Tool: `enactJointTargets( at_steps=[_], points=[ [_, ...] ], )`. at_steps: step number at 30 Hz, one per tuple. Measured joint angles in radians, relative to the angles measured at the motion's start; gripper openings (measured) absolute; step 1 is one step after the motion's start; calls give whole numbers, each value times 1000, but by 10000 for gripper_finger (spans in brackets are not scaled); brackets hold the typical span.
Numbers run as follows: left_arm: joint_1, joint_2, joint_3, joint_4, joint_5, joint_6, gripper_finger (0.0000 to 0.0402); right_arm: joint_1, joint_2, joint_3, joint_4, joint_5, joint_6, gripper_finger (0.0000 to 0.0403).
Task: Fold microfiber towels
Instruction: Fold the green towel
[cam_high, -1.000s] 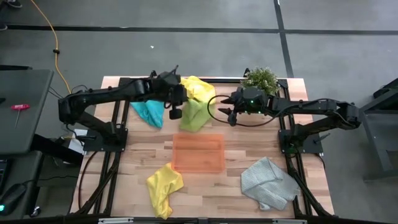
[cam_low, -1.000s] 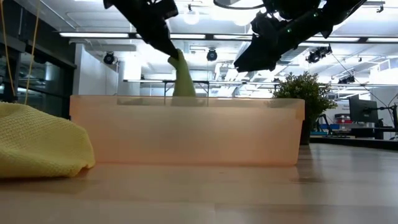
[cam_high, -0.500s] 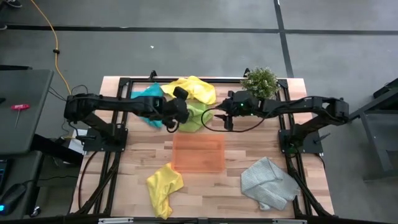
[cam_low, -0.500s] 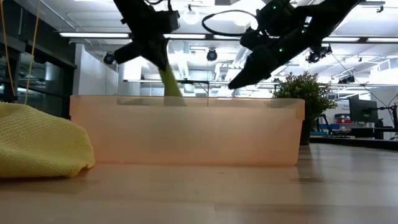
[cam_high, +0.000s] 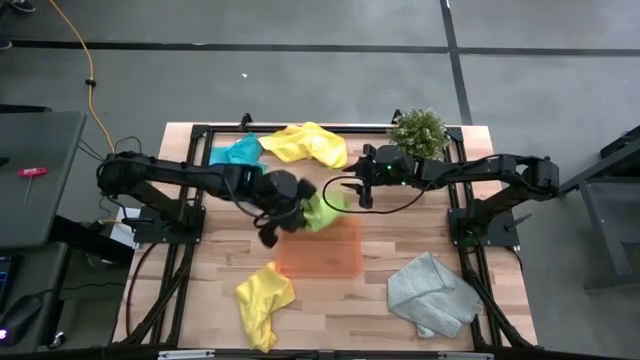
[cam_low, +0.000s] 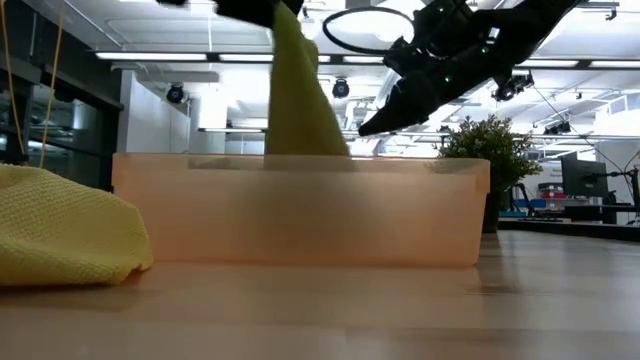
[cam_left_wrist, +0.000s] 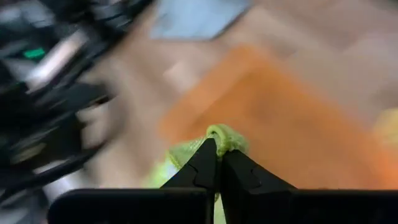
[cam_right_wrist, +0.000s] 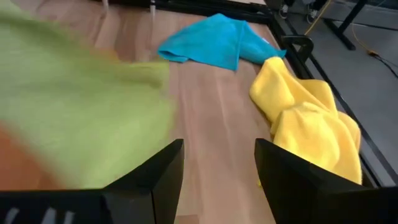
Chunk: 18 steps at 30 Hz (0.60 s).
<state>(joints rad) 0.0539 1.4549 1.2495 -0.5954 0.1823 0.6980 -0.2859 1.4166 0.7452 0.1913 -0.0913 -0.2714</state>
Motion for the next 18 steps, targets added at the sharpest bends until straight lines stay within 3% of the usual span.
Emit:
enactJointTargets(
  at_steps=[3, 6, 9, 15, 18],
  points=[
    [-40, 0, 0, -52, 21, -67, 0, 0, 0, 0, -5, -37, 0, 190],
    [-74, 0, 0, -96, -70, -122, 0, 0, 0, 0, -7, -85, 5, 190],
    [-98, 0, 0, -111, -253, -162, 0, 1, 0, 0, -7, -155, 36, 190],
    [-108, 0, 0, -118, -713, -152, 0, 2, 0, 0, -12, -336, 145, 190],
    [-106, -9, 0, -140, -806, -150, 0, 18, 0, 0, -32, -352, 164, 190]
  ],
)
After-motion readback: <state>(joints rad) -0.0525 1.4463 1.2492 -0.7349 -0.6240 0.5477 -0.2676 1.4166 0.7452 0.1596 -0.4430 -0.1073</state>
